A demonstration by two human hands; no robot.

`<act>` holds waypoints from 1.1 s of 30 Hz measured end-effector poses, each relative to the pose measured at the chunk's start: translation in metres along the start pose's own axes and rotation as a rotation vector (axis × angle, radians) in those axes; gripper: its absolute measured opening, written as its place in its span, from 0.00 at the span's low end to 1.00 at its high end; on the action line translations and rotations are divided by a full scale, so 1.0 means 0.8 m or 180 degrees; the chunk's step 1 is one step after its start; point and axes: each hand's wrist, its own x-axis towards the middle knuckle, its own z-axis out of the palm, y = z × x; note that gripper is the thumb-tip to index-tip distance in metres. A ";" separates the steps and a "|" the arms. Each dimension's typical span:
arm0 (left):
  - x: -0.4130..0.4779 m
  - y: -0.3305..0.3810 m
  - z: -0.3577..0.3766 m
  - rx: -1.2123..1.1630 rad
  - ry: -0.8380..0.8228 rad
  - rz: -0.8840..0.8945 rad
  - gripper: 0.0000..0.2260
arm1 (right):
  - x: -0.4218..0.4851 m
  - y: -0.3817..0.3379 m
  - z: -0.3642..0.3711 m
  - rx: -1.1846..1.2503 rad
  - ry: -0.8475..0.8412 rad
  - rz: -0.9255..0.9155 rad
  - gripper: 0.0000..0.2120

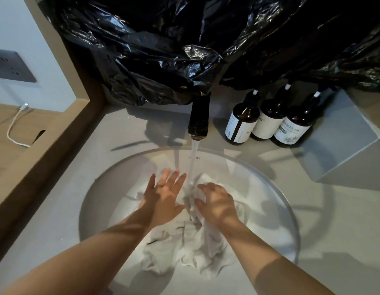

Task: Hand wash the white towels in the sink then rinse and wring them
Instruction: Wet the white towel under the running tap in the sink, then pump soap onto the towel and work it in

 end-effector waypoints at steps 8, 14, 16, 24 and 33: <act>0.018 -0.008 -0.064 -0.0210 0.0291 -0.0211 0.30 | 0.015 0.000 -0.083 0.1007 0.0698 0.0218 0.12; 0.022 0.004 -0.094 -0.0224 0.0024 -0.0272 0.31 | 0.023 -0.007 -0.120 0.1258 0.1147 0.0008 0.11; 0.021 0.005 -0.094 -0.0228 -0.0039 -0.0310 0.32 | 0.029 -0.003 -0.135 0.1353 0.1319 0.0135 0.11; 0.024 0.003 -0.086 -0.0783 0.0155 -0.0347 0.32 | 0.063 0.001 -0.185 0.1794 0.2185 0.0617 0.10; 0.031 0.007 -0.076 -0.1192 0.0258 -0.0379 0.32 | 0.103 0.001 -0.200 0.1604 0.2288 0.0692 0.24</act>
